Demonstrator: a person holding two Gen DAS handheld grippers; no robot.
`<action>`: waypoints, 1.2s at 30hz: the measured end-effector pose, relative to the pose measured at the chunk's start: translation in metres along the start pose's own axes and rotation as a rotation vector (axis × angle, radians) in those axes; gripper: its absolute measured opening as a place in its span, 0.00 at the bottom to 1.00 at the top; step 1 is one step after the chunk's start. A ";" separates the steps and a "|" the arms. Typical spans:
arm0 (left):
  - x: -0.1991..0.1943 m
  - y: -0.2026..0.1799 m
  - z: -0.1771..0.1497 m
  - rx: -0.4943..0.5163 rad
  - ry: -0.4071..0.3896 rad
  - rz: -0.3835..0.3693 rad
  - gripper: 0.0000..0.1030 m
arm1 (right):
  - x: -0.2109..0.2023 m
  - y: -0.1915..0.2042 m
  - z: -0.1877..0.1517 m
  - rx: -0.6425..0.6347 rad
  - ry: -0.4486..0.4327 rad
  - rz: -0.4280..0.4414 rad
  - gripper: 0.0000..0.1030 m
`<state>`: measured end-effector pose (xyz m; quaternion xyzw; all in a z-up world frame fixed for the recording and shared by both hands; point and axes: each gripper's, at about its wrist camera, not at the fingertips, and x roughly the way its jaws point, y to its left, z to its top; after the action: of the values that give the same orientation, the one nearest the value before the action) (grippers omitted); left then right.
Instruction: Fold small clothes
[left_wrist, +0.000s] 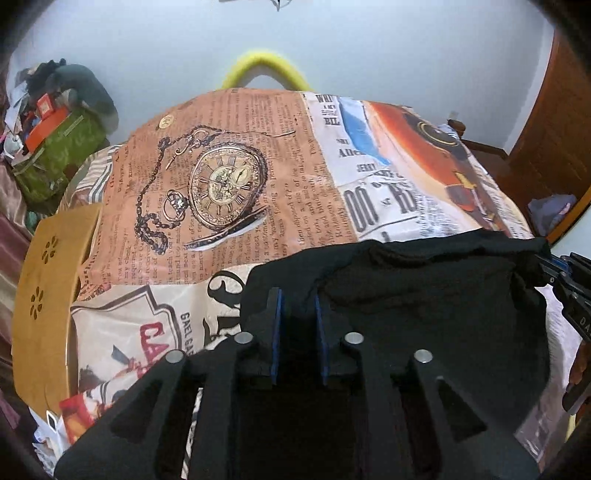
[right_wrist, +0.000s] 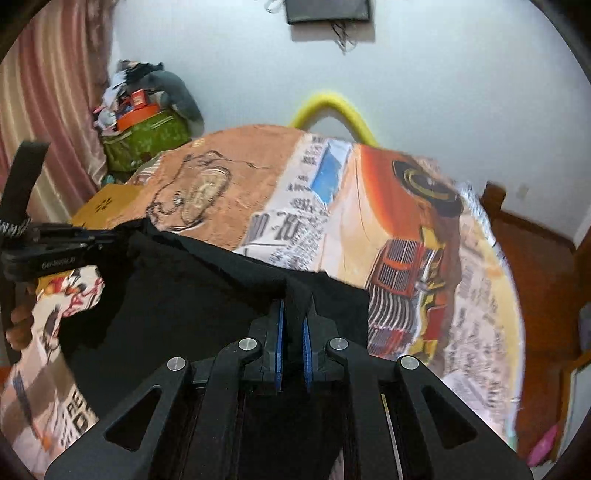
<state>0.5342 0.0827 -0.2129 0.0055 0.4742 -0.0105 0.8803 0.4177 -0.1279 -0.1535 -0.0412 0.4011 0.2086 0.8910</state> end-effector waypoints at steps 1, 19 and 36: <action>0.000 0.001 -0.001 -0.004 -0.003 0.008 0.28 | 0.005 -0.003 0.000 0.014 0.007 -0.002 0.09; -0.054 0.064 -0.090 -0.161 0.082 -0.040 0.76 | -0.083 -0.017 -0.065 0.136 0.015 0.029 0.72; -0.069 0.038 -0.152 -0.150 0.160 -0.178 0.19 | -0.072 -0.015 -0.108 0.202 0.133 0.125 0.08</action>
<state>0.3701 0.1250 -0.2388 -0.1015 0.5411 -0.0526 0.8331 0.3062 -0.1923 -0.1752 0.0599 0.4801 0.2192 0.8473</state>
